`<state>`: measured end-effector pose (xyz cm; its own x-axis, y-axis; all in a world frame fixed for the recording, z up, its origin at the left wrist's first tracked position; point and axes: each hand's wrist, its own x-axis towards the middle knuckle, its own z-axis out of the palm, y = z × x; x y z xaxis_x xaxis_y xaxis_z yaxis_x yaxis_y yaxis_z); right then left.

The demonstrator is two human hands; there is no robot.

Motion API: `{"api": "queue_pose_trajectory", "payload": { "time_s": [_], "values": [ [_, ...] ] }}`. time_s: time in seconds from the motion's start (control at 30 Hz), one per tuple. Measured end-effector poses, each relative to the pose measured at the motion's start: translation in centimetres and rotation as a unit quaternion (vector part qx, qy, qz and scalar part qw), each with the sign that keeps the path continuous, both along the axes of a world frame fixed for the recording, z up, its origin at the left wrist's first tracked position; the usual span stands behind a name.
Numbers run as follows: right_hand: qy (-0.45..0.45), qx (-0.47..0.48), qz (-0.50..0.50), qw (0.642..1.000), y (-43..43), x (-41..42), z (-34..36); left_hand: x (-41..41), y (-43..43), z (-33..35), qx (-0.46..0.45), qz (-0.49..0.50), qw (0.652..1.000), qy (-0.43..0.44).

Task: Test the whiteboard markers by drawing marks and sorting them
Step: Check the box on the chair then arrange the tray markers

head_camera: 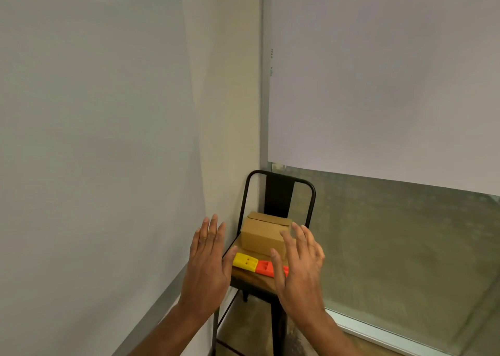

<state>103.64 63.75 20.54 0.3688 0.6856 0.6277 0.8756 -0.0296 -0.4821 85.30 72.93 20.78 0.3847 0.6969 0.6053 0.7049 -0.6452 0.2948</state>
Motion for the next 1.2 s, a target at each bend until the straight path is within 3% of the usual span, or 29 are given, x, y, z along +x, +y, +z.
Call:
{"api": "queue_pose_trajectory", "payload": {
  "time_s": [0.27,0.4,0.5,0.57,0.7,1.0,1.2],
  "values": [
    [0.006,-0.031,0.004,0.999,10.4,11.7,-1.1,10.1,10.3,-2.1,-0.073,0.033,0.997,0.016],
    [0.040,-0.058,0.013,0.997,14.4,15.4,-3.2,12.9,14.2,-4.0,-0.187,0.027,0.982,-0.006],
    [0.116,-0.090,0.021,0.989,17.5,17.1,-5.1,14.7,17.1,-4.8,-0.311,0.019,0.948,-0.069],
    [0.193,-0.112,0.027,0.974,19.5,17.8,-6.5,15.5,19.2,-5.4,-0.388,0.027,0.913,-0.119],
    [0.325,-0.178,0.026,0.928,23.5,18.7,-8.7,16.7,24.4,-8.3,-0.452,0.022,0.874,-0.178],
    [0.457,-0.225,-0.054,0.859,31.1,19.1,-12.5,19.5,34.1,-12.4,-0.543,0.025,0.816,-0.195],
    [0.524,-0.192,-0.095,0.824,32.7,18.5,-14.1,20.3,36.6,-13.8,-0.561,0.042,0.788,-0.251]
  ]
}}
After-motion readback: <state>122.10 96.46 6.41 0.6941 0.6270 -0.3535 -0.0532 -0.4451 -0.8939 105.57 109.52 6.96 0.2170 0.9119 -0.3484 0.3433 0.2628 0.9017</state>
